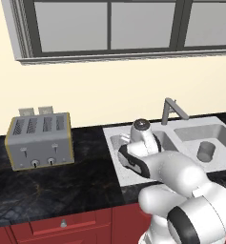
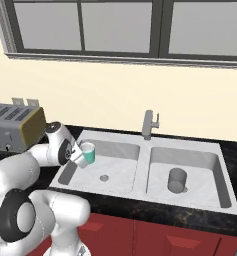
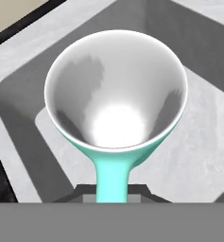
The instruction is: Move any existing items from the left basin to the right basin for drying. Then move the mug from the counter to the left basin of the sink for washing.
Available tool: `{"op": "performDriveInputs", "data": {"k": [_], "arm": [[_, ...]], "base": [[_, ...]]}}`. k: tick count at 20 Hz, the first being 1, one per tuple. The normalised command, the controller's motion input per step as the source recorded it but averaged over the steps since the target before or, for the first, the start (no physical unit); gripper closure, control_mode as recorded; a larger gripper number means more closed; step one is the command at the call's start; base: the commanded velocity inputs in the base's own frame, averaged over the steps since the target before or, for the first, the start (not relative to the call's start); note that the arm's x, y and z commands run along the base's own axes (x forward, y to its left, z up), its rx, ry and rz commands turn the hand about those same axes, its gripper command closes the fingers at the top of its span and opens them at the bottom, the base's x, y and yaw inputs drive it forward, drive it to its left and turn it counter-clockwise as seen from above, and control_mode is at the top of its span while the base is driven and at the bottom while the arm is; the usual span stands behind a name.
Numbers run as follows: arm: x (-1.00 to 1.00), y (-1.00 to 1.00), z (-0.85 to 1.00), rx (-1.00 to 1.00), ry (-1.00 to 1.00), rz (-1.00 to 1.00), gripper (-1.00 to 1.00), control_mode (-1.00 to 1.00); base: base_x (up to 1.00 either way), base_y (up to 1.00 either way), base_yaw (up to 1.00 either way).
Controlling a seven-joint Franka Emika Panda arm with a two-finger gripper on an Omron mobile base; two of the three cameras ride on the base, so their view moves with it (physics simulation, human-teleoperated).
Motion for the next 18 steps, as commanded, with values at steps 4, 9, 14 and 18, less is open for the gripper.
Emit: {"op": "performDriveInputs", "data": {"k": [4,9,14,18], "arm": [[0.11,-0.33,-0.22,0.0,0.0,0.0,1.0,-1.0],[0.11,-0.26,-0.27,0.0,0.01,0.0,1.0,-1.0],[0.08,-0.17,-0.27,0.0,0.02,0.0,1.0,-1.0],[0.04,-0.15,-0.3,0.0,0.01,0.0,1.0,-1.0]], "base": [[0.0,0.0,0.0],[0.0,0.0,0.0],[0.0,0.0,0.0],[0.0,0.0,0.0]]}}
